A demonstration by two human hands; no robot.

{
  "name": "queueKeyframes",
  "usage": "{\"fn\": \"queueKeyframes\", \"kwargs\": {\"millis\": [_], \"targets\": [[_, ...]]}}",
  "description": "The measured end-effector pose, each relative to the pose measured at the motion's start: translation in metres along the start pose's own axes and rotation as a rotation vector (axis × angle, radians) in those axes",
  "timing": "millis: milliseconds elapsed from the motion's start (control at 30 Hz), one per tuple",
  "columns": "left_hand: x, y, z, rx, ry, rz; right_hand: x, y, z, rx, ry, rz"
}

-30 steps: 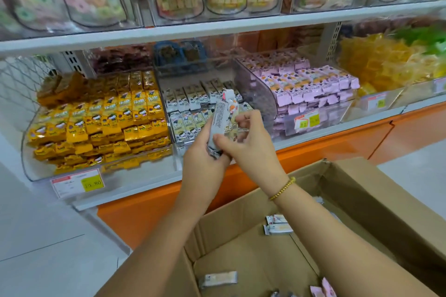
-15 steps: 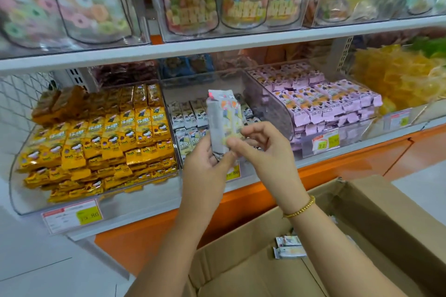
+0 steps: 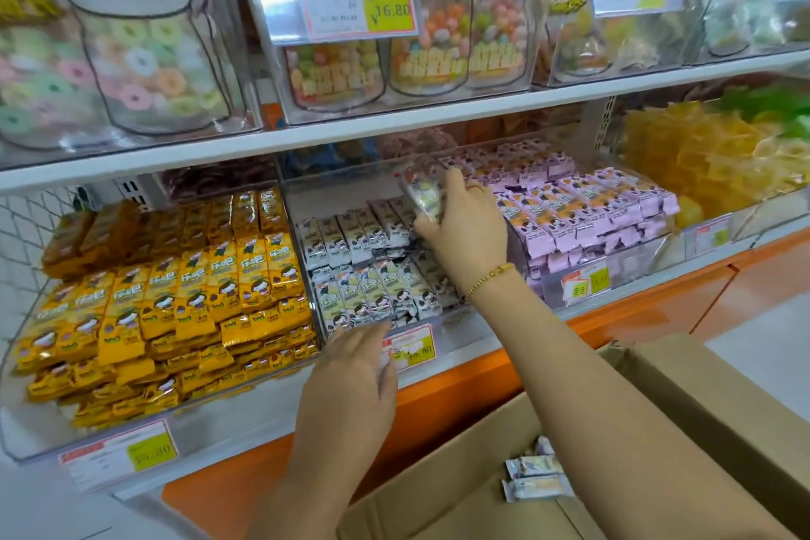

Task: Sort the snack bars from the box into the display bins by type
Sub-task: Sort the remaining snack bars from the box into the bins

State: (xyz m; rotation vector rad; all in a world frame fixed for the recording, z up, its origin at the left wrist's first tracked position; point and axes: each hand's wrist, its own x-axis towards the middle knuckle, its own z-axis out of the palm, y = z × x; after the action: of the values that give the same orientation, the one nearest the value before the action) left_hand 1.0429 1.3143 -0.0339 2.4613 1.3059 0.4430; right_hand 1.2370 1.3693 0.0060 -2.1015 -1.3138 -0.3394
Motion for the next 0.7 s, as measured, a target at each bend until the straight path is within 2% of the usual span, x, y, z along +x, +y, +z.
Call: {"fn": "queueKeyframes", "kwargs": {"millis": [100, 267, 467, 633, 700], "targets": [[0.002, -0.004, -0.002, 0.025, -0.003, 0.025, 0.022, -0.004, 0.018, -0.317, -0.056, -0.036], [0.006, -0.010, 0.000, 0.037, -0.015, 0.052, 0.043, 0.001, 0.042, -0.561, -0.167, -0.093], [0.008, -0.014, 0.000, 0.022, 0.016, 0.095, 0.052, 0.006, 0.065, -0.521, -0.261, -0.082], [0.008, -0.014, 0.001, 0.020, 0.041, 0.119, 0.051, 0.018, 0.077, -0.586, -0.339, -0.195], [0.008, -0.014, 0.002, 0.019, 0.059, 0.128, 0.052, 0.017, 0.076, -0.516, -0.423, -0.245]]}}
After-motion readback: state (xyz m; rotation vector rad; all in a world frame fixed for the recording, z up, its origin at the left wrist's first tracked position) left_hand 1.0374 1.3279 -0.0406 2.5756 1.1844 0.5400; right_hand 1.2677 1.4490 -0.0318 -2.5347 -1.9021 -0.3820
